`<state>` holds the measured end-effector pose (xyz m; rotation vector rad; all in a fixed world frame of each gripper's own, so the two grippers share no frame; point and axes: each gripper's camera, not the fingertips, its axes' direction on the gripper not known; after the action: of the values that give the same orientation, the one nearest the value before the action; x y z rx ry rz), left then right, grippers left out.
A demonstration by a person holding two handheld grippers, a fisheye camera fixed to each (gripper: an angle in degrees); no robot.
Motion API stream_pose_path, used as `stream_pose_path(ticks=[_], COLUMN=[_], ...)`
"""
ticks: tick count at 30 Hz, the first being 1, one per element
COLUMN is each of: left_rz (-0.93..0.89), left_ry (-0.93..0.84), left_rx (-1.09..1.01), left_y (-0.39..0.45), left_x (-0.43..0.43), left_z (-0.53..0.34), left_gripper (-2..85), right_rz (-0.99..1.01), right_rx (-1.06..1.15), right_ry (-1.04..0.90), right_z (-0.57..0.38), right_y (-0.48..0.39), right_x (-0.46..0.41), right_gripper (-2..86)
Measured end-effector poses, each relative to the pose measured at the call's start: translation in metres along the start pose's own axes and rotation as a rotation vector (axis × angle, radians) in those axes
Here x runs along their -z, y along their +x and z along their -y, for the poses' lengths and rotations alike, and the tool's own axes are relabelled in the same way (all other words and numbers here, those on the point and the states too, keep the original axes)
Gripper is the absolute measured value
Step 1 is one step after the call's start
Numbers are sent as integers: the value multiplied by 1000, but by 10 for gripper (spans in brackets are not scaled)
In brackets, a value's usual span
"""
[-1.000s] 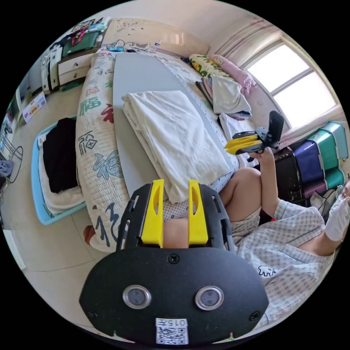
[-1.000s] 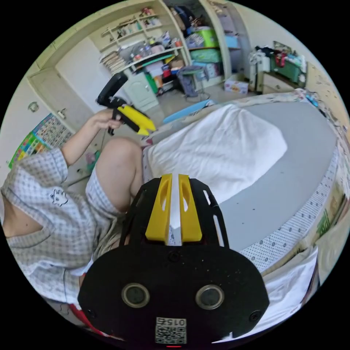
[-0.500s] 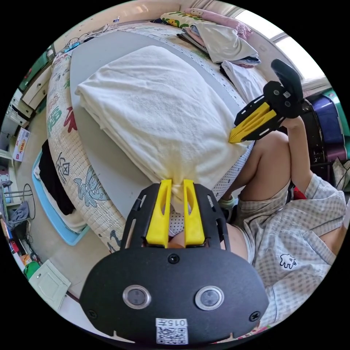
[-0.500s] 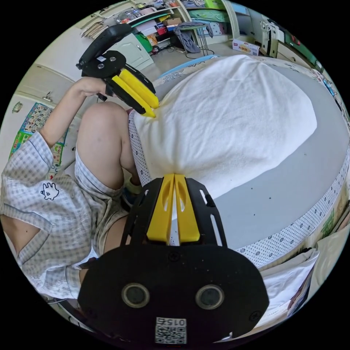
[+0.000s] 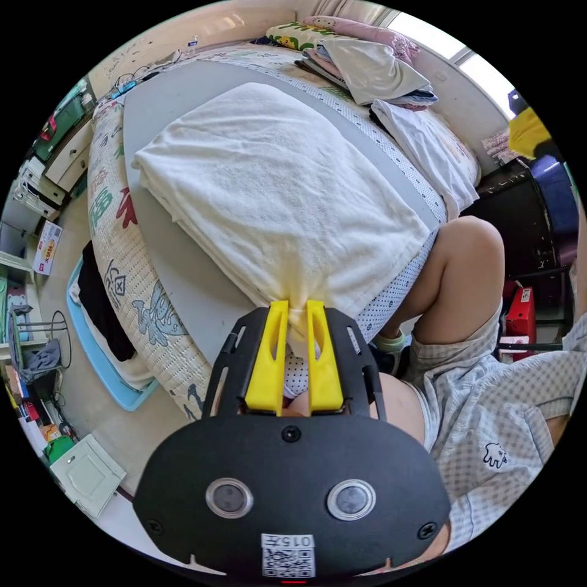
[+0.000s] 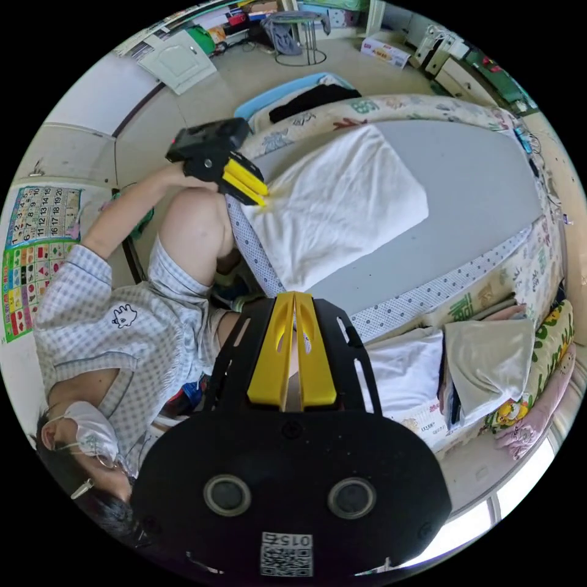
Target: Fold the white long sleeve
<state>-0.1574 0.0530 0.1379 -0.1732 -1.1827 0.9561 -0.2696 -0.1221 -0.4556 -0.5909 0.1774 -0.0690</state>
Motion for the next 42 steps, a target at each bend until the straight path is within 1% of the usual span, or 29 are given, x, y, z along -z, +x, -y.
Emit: stream_pose_path(ticks=[2, 6, 7, 8, 9, 11, 12, 14, 15, 17, 19, 21, 23, 25, 28, 30, 31, 32, 34, 37, 40, 42], left_rz=[-42, -121, -168, -217, -239, -286, -285, -275, -271, -251, -262, -283, -266, -304, -386, -354, -308, -276, -286, -361, -414, -405], left_ry=[10, 59, 128, 240, 299, 545, 599, 778, 810, 874, 869, 833, 811, 806, 767, 744, 732, 717, 694, 688, 719, 690], left_rx=[28, 76, 90, 115, 128, 212, 240, 355, 374, 468, 525, 570, 652, 686, 696, 676, 673, 678, 699, 729, 729, 719], left_y=[-11, -30, -38, -49, -55, -79, -85, -104, -107, -126, -144, -165, -193, -213, -241, -251, -258, -266, -282, -304, -317, -321], left_x=[4, 17, 29, 48, 57, 98, 107, 133, 137, 141, 135, 125, 110, 96, 83, 88, 92, 93, 90, 81, 80, 78], left_z=[-3, -12, -19, -29, -34, -57, -62, -73, -73, -63, -45, -24, -6, 2, 12, 16, 15, 11, 3, -9, -9, -3], left_gripper=[46, 37, 28, 19, 15, 29, 34, 59, 63, 84, 104, 122, 134, 135, 139, 148, 153, 158, 162, 164, 166, 170], right_rz=[14, 47, 73, 110, 134, 272, 305, 384, 395, 393, 373, 365, 337, 334, 414, 469, 480, 430, 337, 339, 273, 267], right_rx=[-13, -43, -45, -54, -56, -100, -125, -225, -267, -413, -509, -570, -661, -673, -641, -602, -574, -562, -562, -573, -481, -408], right_ry=[52, 135, 182, 222, 241, 365, 406, 641, 701, 928, 1006, 997, 958, 951, 931, 914, 898, 881, 872, 912, 855, 840], right_z=[-11, -26, -31, -36, -38, -48, -50, -64, -68, -81, -79, -65, -42, -25, 8, 29, 43, 56, 71, 93, 133, 156], right_y=[-6, -1, 4, 13, 19, 52, 62, 96, 103, 123, 132, 140, 149, 153, 164, 169, 168, 163, 154, 145, 123, 107], right_x=[12, -2, -13, -29, -39, -84, -97, -146, -158, -209, -248, -283, -324, -352, -393, -405, -411, -419, -437, -460, -469, -478], right_gripper=[-6, -5, -5, -4, -3, 0, 3, 16, 20, 43, 58, 82, 143, 170, 176, 175, 174, 172, 165, 159, 160, 160])
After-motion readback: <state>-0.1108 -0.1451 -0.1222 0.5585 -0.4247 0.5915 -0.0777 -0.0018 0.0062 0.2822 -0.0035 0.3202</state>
